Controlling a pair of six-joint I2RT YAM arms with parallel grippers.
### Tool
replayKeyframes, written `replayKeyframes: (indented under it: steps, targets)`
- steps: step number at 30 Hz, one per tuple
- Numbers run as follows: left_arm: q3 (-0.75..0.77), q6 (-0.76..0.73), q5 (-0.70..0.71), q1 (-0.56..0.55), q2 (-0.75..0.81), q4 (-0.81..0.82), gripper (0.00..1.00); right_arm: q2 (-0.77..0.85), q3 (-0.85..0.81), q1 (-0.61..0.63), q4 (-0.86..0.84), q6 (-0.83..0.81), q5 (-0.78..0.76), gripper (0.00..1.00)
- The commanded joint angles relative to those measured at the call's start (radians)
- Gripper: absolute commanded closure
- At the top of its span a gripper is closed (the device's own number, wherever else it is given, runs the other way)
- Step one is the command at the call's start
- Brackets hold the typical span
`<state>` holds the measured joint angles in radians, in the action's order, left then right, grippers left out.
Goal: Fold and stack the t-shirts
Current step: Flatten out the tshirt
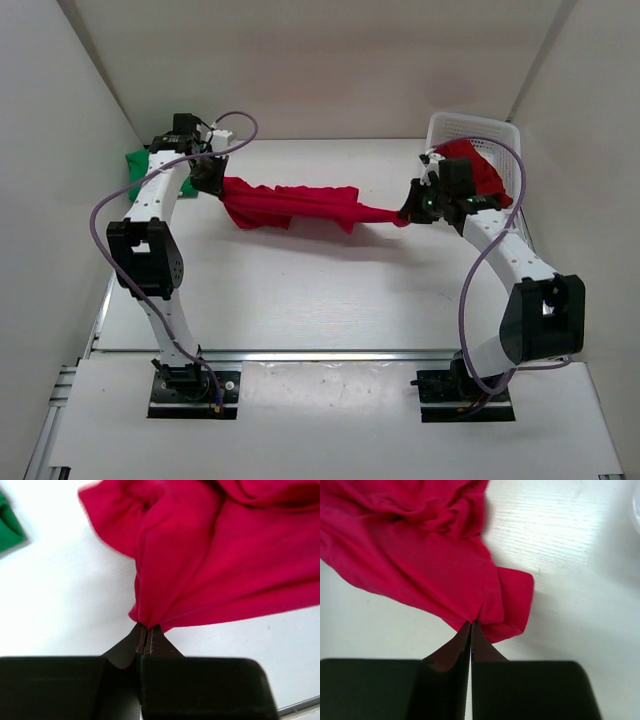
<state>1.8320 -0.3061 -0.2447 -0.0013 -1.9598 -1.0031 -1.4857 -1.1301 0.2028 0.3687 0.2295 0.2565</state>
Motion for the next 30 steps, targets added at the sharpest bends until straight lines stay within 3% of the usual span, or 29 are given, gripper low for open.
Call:
replayKeyframes:
  steps: [1, 5, 11, 13, 16, 22, 26, 30]
  targets:
    - [0.042, -0.044, 0.075, -0.037, 0.073, -0.025, 1.0, 0.019, -0.016, 0.02, -0.002, -0.085, 0.044, 1.0]
    - [0.133, -0.04, 0.022, -0.032, 0.088, -0.041, 1.0, 0.027, -0.111, 0.049, 0.015, -0.108, 0.069, 1.0]
    - [0.358, -0.028, -0.022, -0.035, 0.183, 0.023, 1.0, 0.039, -0.379, 0.05, -0.011, -0.087, 0.127, 1.0]
    - [0.449, -0.015, -0.021, -0.043, 0.212, 0.05, 1.0, 0.041, -0.481, 0.084, -0.013, -0.12, 0.09, 1.0]
    - [0.719, 0.056, 0.036, -0.061, 0.188, 0.121, 1.0, 0.013, -0.712, 0.247, -0.007, -0.261, -0.03, 1.0]
    - [0.725, 0.054, 0.045, -0.141, 0.182, 0.123, 1.0, 0.071, -0.657, 0.313, -0.114, -0.282, -0.108, 1.0]
    - [0.69, 0.073, 0.064, -0.17, 0.15, 0.146, 1.0, 0.096, -0.527, 0.276, -0.171, -0.171, -0.039, 1.0]
    - [0.685, 0.093, 0.081, -0.204, 0.087, 0.179, 1.0, 0.076, -0.468, 0.335, -0.169, -0.124, 0.032, 1.0]
